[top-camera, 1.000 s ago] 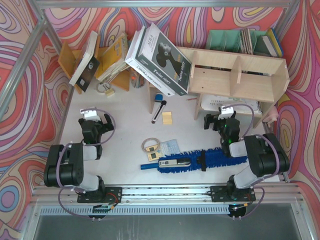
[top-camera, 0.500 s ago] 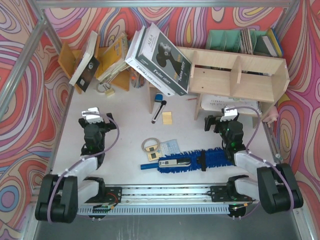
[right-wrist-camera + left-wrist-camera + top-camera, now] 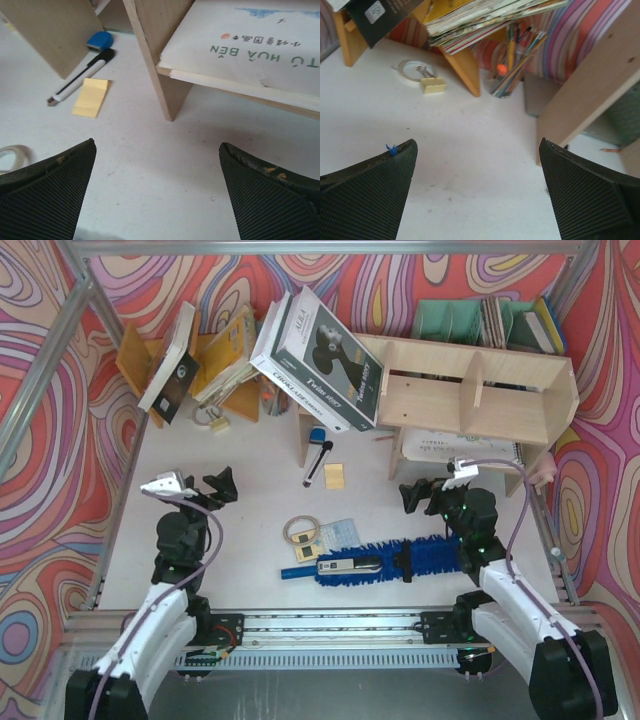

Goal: Dust the bookshelf with a duster

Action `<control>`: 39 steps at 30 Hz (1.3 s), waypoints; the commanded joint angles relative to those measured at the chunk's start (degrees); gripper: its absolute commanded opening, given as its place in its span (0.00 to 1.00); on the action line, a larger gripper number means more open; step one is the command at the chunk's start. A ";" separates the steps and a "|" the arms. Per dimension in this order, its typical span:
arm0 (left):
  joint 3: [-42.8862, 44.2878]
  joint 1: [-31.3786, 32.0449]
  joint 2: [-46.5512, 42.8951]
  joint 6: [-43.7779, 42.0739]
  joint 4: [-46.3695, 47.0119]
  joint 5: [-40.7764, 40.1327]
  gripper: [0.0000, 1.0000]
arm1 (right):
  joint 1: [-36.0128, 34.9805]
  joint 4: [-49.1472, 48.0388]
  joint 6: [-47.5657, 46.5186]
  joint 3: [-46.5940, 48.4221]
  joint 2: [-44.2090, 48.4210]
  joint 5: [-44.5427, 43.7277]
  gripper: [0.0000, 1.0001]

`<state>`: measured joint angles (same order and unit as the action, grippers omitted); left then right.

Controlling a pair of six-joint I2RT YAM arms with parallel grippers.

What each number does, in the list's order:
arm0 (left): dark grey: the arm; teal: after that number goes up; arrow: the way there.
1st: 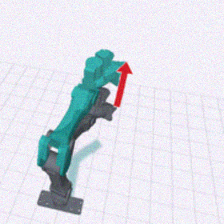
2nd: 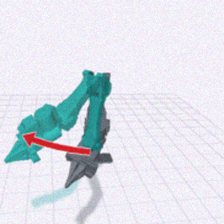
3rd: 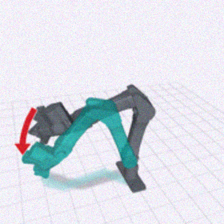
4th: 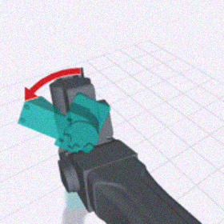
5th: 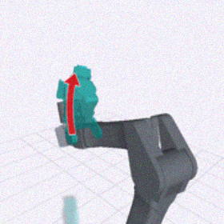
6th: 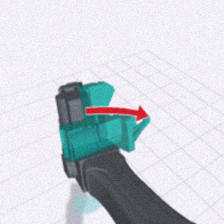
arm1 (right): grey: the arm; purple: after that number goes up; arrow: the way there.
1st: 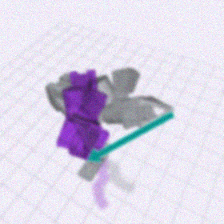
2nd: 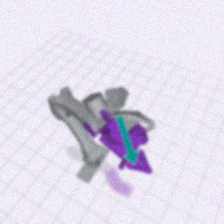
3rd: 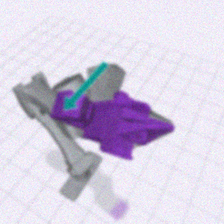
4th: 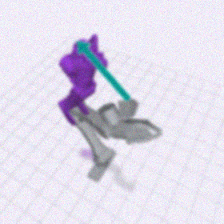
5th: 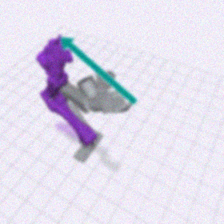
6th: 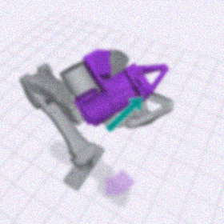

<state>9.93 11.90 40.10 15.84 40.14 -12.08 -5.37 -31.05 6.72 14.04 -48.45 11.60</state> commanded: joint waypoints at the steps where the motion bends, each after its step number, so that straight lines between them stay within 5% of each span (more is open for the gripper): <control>1: 0.99 0.19 -8.26 9.51 -11.71 5.26 0.99 | -0.27 12.96 8.44 6.45 2.00 5.64 0.99; 6: 4.17 0.15 -20.65 16.22 -29.36 2.45 0.98 | -0.31 8.33 18.67 5.44 6.16 15.14 0.99; 13: 14.79 0.15 -30.24 30.76 -63.56 -14.60 0.99 | -0.28 25.72 27.28 10.38 10.66 0.01 0.99; 21: 28.57 0.14 -22.05 23.83 -68.76 -4.27 0.99 | -2.68 35.05 21.14 15.22 9.19 -1.02 0.99; 23: 30.66 0.14 -20.18 26.55 -72.04 -7.00 0.98 | -7.12 38.00 20.56 16.76 8.85 -5.42 0.99; 26: 32.11 0.14 -16.88 21.58 -69.48 -0.76 0.98 | -16.41 41.12 19.83 19.31 6.03 -13.59 0.99; 32: 43.40 0.14 -3.80 12.80 -79.66 3.20 0.99 | -38.12 46.45 18.51 24.23 -1.13 -30.58 0.97; 39: 41.93 0.14 -4.70 10.68 -79.81 -1.89 0.99 | -59.08 51.38 14.42 28.74 -13.50 -41.24 0.93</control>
<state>53.91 11.99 37.65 28.95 -37.45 -11.25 -57.21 15.18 24.32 40.91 -57.98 -19.42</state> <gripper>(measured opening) 0.985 0.932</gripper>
